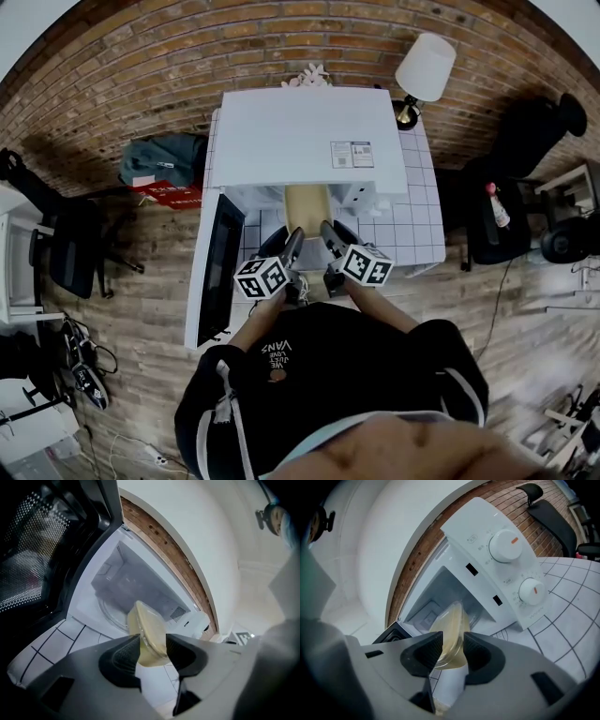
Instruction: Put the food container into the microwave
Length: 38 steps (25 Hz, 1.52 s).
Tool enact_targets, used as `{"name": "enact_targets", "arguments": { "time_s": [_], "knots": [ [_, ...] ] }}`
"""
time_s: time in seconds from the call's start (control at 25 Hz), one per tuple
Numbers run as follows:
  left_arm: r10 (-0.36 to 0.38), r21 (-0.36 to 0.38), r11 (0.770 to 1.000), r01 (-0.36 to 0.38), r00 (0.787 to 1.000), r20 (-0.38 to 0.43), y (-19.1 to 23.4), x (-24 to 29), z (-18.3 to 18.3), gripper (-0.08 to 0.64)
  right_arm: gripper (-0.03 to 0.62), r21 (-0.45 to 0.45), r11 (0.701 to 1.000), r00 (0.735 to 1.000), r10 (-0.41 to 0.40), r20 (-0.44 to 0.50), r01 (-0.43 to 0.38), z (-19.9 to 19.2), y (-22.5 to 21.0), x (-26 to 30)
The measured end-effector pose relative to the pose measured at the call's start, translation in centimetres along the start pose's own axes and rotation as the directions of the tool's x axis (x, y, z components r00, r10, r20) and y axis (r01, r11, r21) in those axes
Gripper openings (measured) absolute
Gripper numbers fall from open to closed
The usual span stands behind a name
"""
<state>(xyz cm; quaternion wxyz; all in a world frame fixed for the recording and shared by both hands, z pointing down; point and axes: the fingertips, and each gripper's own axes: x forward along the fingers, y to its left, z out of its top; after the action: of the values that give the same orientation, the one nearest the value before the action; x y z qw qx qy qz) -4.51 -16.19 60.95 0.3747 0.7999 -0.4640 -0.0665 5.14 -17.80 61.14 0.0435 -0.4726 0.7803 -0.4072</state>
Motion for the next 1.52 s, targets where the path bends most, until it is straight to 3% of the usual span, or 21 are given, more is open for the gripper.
{"name": "enact_targets", "arguments": {
  "time_s": [1.52],
  "knots": [
    [0.020,0.005,1.000,-0.019,0.999,-0.041,4.6,5.7,2.8,0.173,0.123,-0.001,0.999,0.999,-0.046,-0.015,0.046,1.9,-1.7,7.1]
  ]
}}
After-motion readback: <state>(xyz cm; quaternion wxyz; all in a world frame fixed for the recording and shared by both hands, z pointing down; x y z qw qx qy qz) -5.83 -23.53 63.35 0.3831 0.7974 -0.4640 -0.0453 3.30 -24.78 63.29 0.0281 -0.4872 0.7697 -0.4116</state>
